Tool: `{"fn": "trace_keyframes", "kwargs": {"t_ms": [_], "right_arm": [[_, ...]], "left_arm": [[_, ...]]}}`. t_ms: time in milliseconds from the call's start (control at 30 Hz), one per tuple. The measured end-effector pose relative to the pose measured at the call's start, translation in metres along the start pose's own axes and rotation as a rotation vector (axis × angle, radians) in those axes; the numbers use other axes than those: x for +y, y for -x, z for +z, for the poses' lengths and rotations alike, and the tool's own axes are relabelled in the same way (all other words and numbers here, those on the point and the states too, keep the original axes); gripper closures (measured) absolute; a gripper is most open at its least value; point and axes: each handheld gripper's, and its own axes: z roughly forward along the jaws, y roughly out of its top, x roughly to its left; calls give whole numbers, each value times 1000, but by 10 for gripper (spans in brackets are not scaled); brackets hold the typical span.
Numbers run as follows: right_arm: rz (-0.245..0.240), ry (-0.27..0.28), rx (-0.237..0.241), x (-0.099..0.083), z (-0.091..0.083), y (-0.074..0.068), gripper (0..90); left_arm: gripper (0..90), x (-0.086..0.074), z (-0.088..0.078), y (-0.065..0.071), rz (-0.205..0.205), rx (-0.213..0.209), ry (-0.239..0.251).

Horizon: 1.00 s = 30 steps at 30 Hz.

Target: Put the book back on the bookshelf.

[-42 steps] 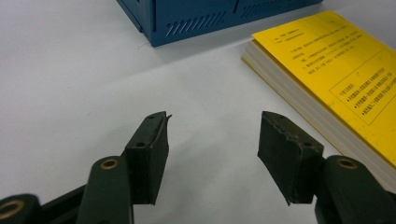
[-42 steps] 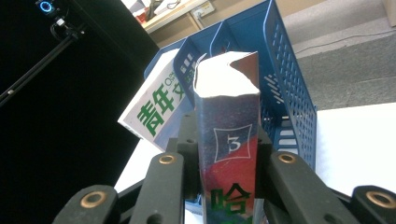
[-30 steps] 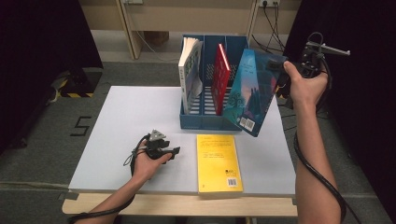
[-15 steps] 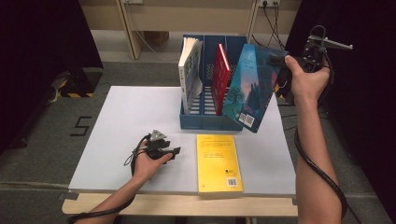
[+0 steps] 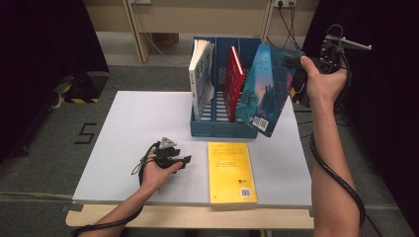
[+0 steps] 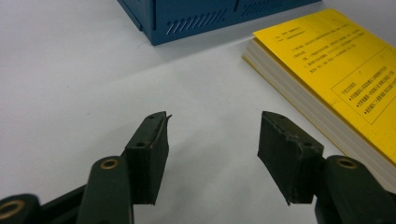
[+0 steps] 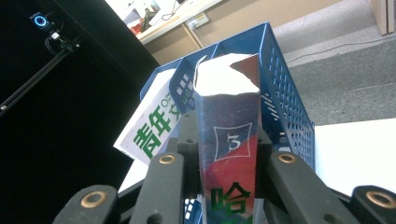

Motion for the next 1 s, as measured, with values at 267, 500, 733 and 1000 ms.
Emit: {"fn": "trace_keyframes", "kwargs": {"t_ms": [267, 500, 733, 1000], "right_arm": [[-14, 7, -17, 0, 7, 1, 748], [-41, 28, -49, 0, 12, -2, 748], [-61, 35, -66, -2, 18, -6, 748], [-65, 41, -82, -2, 25, -5, 749]], "left_arm": [[424, 0, 0, -1, -2, 6, 5], [424, -2, -1, -2, -3, 4, -2], [424, -2, -1, -3, -8, 8, 6], [424, -3, -2, -5, -13, 11, 3]]}}
